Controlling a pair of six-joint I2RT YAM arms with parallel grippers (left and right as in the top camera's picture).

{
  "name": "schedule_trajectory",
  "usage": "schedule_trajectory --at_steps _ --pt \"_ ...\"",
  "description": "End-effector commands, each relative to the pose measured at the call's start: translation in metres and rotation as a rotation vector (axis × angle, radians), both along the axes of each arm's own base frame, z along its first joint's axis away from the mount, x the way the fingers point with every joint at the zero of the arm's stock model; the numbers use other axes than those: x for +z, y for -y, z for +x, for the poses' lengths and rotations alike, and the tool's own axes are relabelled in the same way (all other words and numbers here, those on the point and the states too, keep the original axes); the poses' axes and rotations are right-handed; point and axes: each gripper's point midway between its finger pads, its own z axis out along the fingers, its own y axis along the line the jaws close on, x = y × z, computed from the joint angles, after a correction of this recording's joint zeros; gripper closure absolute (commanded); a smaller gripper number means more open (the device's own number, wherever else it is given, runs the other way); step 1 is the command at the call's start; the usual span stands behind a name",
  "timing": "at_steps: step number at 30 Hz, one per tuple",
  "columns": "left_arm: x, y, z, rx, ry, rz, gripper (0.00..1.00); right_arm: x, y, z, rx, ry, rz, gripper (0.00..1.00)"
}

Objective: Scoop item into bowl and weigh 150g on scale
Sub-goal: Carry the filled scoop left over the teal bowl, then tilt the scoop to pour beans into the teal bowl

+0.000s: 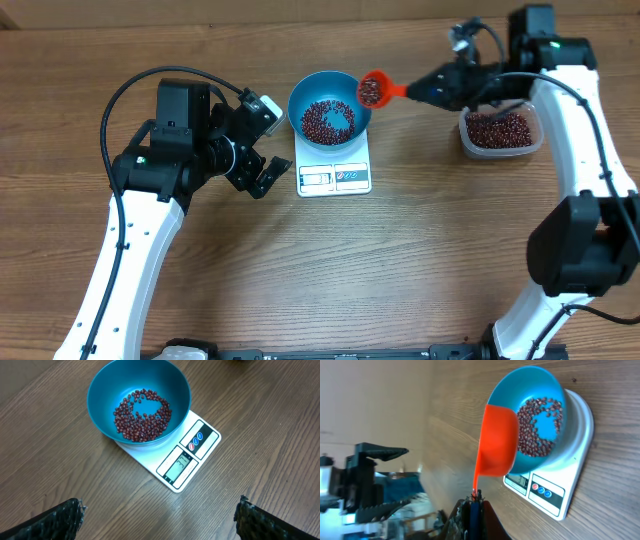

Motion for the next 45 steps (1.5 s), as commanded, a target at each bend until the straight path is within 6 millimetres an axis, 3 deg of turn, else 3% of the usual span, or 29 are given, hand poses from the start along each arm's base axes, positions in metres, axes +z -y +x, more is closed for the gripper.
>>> schedule_trajectory --at_steps 1,11,20,36,45 --pt "0.007 0.000 0.004 -0.007 0.024 -0.001 0.01 0.003 -0.013 0.012 -0.054 0.026 -0.163 0.96" --pt "0.007 0.000 0.004 -0.007 0.024 -0.001 0.00 0.003 -0.054 0.019 -0.130 0.239 -0.649 0.96" --pt "0.007 0.000 0.004 -0.007 0.024 -0.001 0.01 0.009 -0.065 0.013 -0.210 0.437 -1.027 0.96" --pt "0.007 0.000 0.004 -0.007 0.024 -0.001 0.00 0.008 -0.090 0.003 -0.147 0.447 -0.966 0.96" --pt "0.007 0.000 0.004 -0.007 0.024 -0.001 0.00 0.016 -0.086 0.001 -0.117 0.389 -0.824 0.96"
